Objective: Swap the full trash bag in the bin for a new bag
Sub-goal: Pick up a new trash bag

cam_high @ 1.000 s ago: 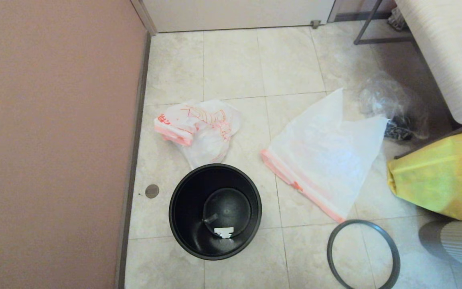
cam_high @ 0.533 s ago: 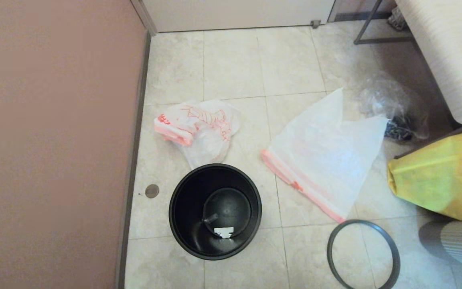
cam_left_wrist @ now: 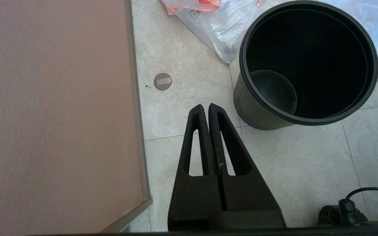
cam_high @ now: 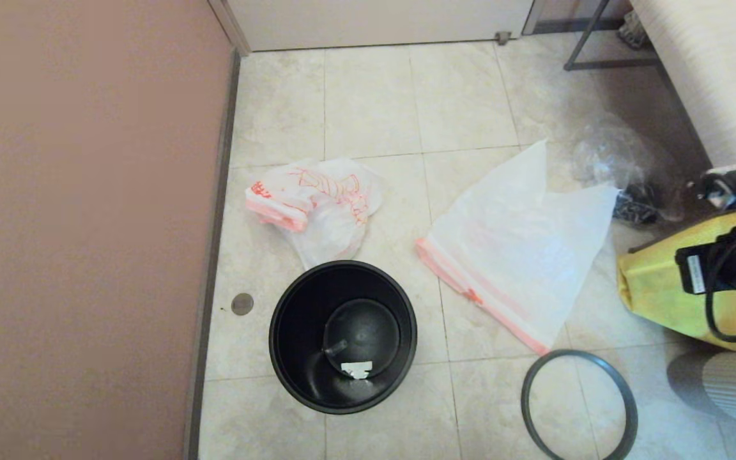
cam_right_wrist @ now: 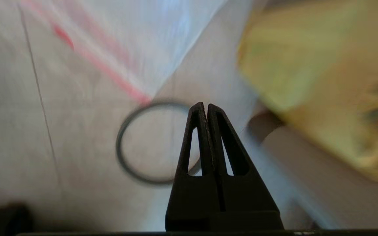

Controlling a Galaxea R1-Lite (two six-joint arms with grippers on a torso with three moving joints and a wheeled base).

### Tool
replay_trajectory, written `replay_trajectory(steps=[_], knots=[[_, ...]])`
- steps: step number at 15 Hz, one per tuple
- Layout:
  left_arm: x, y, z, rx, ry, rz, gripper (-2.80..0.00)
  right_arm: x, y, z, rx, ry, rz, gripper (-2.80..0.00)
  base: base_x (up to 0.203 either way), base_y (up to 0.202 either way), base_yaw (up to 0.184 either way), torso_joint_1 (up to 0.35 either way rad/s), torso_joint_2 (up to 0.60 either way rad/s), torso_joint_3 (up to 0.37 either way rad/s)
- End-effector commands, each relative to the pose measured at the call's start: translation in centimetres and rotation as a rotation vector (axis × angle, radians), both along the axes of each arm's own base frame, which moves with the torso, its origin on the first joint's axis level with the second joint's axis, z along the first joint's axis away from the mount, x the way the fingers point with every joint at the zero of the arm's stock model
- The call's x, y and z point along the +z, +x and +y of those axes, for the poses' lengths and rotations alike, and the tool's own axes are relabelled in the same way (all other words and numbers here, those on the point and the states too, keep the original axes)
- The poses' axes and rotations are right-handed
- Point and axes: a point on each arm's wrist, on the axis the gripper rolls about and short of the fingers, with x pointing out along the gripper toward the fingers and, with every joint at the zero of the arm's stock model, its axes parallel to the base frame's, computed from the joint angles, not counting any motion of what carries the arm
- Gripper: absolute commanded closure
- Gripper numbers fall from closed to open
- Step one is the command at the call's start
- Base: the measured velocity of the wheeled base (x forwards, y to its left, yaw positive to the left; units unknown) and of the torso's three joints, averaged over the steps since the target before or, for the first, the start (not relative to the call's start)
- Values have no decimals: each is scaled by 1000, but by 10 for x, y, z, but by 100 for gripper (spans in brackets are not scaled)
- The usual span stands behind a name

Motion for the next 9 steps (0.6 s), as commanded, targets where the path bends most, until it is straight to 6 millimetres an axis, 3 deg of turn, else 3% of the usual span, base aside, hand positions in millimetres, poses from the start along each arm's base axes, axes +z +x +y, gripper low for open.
replay_trajectory(steps=[1, 6, 9], knots=[[-3, 1, 0, 0, 0, 12, 0, -57, 43, 2, -6, 7, 191, 0, 0, 0, 0, 0, 0, 0], [-3, 1, 0, 0, 0, 12, 0, -174, 106, 17, 14, -17, 330, 0, 0, 0, 0, 0, 0, 0], [-3, 1, 0, 0, 0, 12, 0, -216, 144, 39, 96, -68, 193, 0, 0, 0, 0, 0, 0, 0]])
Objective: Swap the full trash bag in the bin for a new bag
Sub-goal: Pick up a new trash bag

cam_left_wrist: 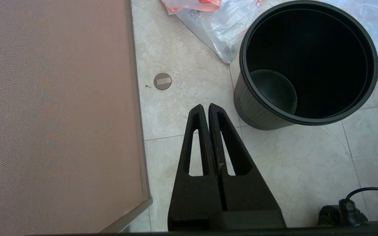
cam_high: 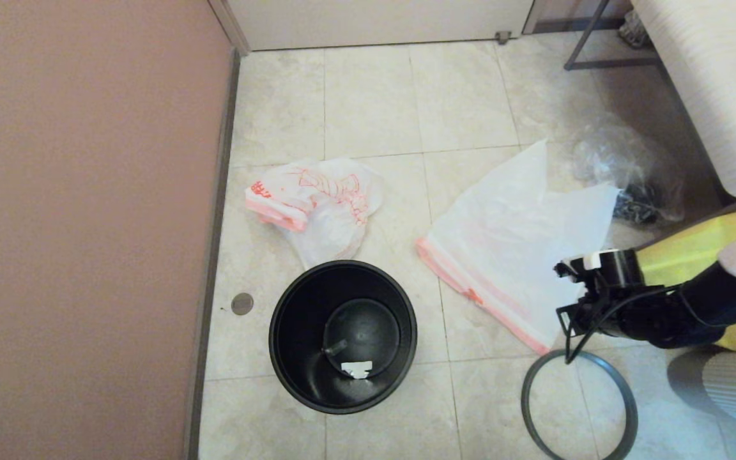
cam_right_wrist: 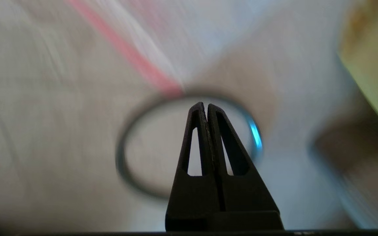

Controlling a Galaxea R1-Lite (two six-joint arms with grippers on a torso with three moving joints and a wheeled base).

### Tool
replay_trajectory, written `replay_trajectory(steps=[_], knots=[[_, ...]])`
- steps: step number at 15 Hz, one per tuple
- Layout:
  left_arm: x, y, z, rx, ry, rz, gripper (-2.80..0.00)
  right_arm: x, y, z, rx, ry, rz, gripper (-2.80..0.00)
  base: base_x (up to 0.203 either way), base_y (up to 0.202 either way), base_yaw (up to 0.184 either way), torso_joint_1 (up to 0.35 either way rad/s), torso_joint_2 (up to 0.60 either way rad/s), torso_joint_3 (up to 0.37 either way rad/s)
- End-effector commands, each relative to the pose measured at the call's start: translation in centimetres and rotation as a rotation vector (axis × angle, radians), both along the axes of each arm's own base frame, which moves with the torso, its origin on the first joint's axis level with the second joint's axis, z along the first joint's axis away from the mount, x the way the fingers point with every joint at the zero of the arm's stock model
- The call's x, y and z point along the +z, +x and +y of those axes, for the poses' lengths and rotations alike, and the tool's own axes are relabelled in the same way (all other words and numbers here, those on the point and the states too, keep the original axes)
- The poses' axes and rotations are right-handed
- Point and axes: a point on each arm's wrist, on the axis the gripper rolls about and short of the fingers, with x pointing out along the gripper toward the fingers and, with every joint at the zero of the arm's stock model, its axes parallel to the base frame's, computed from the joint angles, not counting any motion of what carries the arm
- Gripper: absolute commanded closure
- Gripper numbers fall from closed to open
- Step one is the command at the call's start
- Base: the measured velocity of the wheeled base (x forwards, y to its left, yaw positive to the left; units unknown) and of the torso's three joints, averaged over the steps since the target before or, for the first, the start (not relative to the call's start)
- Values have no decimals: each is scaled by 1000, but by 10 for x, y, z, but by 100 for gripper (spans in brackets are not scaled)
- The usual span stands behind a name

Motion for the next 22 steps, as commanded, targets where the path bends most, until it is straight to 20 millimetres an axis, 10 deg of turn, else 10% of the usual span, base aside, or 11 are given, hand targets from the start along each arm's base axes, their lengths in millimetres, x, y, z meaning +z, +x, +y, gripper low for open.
replay_trajectory(steps=[1, 10, 11, 22], knots=[[-3, 1, 0, -1, 0, 12, 0, -44, 25, 16, 46, -16, -31, 0, 0, 0, 0, 0, 0, 0], [-3, 1, 0, -1, 0, 12, 0, -92, 50, 88, 146, -68, -66, 0, 0, 0, 0, 0, 0, 0], [-3, 1, 0, -1, 0, 12, 0, -90, 49, 94, 152, -72, -73, -280, 0, 0, 0, 0, 0, 0], [-3, 1, 0, -1, 0, 12, 0, -59, 100, 156, 190, -125, -286, -280, 0, 0, 0, 0, 0, 0]])
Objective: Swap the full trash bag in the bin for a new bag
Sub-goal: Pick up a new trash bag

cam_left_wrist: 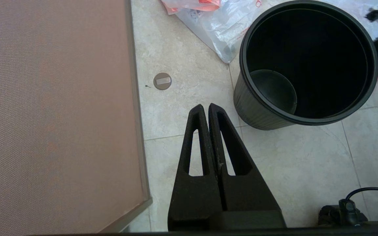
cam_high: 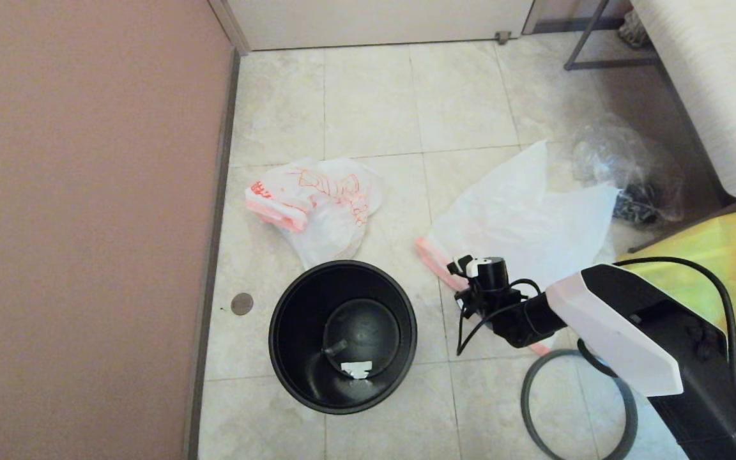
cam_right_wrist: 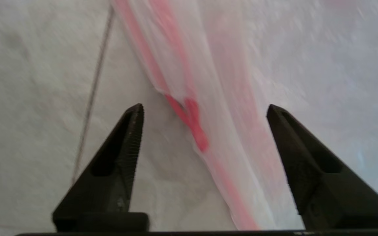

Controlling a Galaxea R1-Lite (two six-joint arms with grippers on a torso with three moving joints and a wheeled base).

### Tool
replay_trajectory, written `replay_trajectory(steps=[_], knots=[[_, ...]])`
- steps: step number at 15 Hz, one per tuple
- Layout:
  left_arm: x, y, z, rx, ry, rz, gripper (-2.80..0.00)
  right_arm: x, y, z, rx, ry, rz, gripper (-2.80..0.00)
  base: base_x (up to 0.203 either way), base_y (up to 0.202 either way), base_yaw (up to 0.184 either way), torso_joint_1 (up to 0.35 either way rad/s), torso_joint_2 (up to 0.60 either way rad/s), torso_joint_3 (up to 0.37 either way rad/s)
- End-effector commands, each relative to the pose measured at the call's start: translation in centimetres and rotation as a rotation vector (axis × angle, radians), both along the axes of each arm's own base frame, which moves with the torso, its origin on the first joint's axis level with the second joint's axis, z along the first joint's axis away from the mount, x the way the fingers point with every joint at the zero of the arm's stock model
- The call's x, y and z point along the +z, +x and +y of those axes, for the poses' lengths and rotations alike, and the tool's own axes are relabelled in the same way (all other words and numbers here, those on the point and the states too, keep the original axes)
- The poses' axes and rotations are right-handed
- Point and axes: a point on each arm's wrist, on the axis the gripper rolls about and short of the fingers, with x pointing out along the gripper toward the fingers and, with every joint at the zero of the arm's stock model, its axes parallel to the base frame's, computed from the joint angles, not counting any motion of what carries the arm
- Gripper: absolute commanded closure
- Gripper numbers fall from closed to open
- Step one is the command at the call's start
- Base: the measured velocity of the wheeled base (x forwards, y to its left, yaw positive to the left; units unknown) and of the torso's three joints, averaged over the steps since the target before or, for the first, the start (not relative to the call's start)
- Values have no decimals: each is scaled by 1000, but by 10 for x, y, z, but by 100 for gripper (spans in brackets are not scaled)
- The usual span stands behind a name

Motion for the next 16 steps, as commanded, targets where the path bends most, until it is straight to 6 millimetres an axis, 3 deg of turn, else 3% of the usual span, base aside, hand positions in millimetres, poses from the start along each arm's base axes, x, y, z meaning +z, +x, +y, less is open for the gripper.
replay_trajectory(steps=[1, 7, 15, 16], knots=[[-3, 1, 0, 0, 1, 11, 0, -1, 5, 7, 8, 1, -11, -280, 0, 0, 0, 0, 0, 0], [-3, 1, 0, 1, 1, 11, 0, -14, 25, 12, 19, 19, -52, -280, 0, 0, 0, 0, 0, 0], [-3, 1, 0, 0, 1, 11, 0, -4, 38, -10, -15, 59, -159, -280, 0, 0, 0, 0, 0, 0], [-3, 1, 0, 0, 1, 11, 0, -5, 39, -14, -22, 58, -160, 0, 0, 0, 0, 0, 0, 0]])
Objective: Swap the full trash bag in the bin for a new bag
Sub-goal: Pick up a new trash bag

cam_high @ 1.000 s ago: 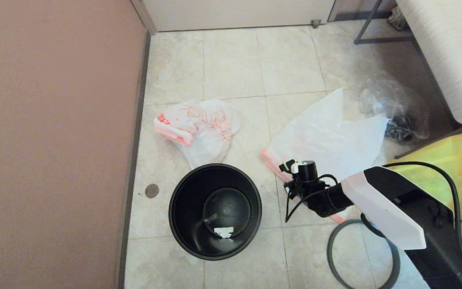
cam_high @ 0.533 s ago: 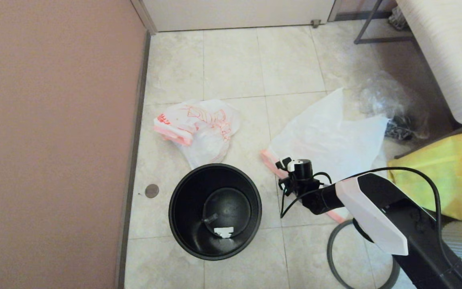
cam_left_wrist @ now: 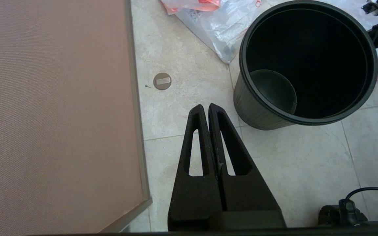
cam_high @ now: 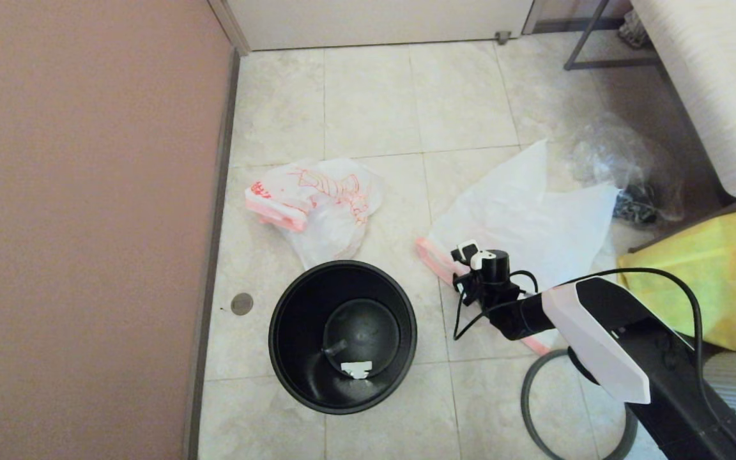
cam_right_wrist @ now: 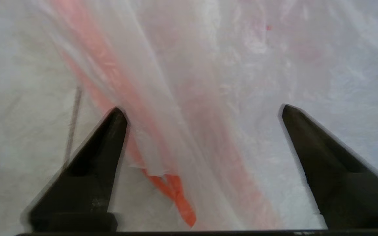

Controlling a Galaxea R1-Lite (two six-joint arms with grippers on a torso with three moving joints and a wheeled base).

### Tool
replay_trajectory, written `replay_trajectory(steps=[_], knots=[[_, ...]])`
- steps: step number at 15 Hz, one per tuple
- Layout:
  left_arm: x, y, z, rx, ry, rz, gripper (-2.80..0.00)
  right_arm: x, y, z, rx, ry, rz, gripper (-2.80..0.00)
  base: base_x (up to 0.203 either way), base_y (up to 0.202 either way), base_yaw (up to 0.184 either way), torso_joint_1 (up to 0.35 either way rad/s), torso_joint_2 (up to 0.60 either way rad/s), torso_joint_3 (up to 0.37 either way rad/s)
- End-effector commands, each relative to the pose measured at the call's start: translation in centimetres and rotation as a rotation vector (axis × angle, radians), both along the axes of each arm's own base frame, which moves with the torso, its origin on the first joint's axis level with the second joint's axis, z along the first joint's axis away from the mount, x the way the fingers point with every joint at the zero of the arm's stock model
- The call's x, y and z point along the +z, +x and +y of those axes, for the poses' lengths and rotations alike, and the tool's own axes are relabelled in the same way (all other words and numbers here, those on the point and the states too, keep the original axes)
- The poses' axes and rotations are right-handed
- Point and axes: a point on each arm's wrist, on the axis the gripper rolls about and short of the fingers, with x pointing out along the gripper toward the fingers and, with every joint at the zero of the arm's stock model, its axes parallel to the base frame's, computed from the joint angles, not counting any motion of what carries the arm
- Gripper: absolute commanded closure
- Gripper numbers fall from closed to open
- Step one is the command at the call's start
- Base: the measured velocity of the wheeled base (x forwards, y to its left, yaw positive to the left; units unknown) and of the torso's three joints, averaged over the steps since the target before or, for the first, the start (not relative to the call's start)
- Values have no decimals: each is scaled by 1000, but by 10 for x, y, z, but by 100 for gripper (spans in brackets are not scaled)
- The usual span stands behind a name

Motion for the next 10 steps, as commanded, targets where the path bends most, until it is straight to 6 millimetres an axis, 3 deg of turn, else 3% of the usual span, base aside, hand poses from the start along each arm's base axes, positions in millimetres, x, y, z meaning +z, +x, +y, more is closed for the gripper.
replay_trajectory(steps=[1, 6, 10], knots=[[-3, 1, 0, 0, 0, 12, 0, -3, 2, -6, -13, -8, 8, 0, 0, 0, 0, 0, 0, 0], [-3, 1, 0, 0, 0, 12, 0, -28, 1, -14, -19, -50, 96, 0, 0, 0, 0, 0, 0, 0], [-3, 1, 0, 0, 0, 12, 0, -24, 2, -13, 11, -33, 77, 0, 0, 0, 0, 0, 0, 0]])
